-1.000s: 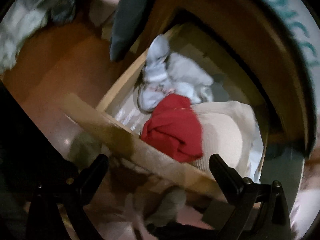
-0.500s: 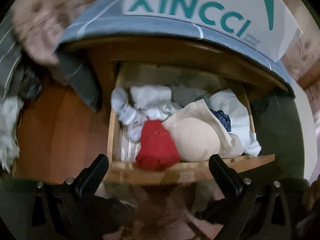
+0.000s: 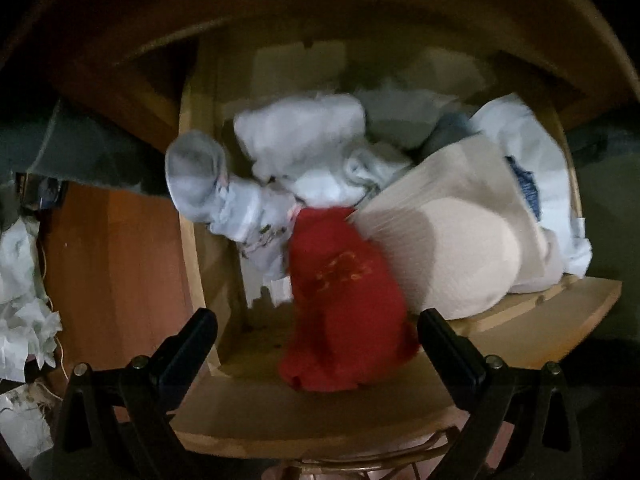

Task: Take underwear out of drawer
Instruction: 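Lower the left gripper onto the red underwear and close it, then lift the red underwear and release it into the white XINCCI box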

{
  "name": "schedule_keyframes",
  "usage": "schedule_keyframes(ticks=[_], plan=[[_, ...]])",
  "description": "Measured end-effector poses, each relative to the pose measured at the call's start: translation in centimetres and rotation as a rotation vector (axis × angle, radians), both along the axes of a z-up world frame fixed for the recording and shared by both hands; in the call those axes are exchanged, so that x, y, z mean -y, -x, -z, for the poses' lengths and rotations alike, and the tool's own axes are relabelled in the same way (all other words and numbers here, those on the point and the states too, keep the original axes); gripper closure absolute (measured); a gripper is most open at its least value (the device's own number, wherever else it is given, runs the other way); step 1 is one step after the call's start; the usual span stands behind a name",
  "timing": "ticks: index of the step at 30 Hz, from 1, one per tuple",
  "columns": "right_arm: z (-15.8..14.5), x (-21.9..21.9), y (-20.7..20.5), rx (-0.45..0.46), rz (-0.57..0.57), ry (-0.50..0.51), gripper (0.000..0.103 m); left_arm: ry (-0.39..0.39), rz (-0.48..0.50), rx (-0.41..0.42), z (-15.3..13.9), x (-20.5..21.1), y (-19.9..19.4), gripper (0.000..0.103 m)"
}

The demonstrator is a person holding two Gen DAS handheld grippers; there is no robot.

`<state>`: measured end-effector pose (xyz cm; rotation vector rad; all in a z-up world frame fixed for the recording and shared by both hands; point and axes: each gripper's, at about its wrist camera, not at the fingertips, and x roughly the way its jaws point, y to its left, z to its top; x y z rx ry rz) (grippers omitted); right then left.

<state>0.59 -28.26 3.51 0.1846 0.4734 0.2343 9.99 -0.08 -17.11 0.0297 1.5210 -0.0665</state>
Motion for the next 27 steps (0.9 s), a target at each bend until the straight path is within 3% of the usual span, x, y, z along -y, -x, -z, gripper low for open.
schedule_keyframes(ticks=[6,7,8,9,13,19,27], plan=[[0.1,-0.3,0.1,0.000,-0.004,0.013,0.000,0.031,-0.002,-0.011,1.3,-0.2,0.0,0.001],[0.1,-0.2,0.1,0.000,-0.005,0.013,0.000,0.061,-0.019,-0.011,1.6,-0.4,0.2,0.008],[0.1,-0.4,0.1,0.000,-0.004,0.013,0.000,0.085,-0.027,-0.014,1.9,-0.7,0.1,0.033],[0.1,-0.4,0.1,0.001,-0.003,0.013,0.000,0.120,-0.029,-0.038,2.4,-0.8,0.0,0.050],[0.1,-0.4,0.1,-0.004,-0.002,0.012,0.000,0.131,-0.037,-0.009,1.9,-1.3,0.3,0.062],[0.1,-0.5,0.1,-0.003,0.000,0.013,0.000,0.198,-0.089,0.102,-1.2,-2.3,2.0,0.064],[0.3,-0.9,0.1,-0.009,-0.014,0.029,0.000,0.249,-0.088,0.326,-8.2,-1.7,4.1,0.065]])
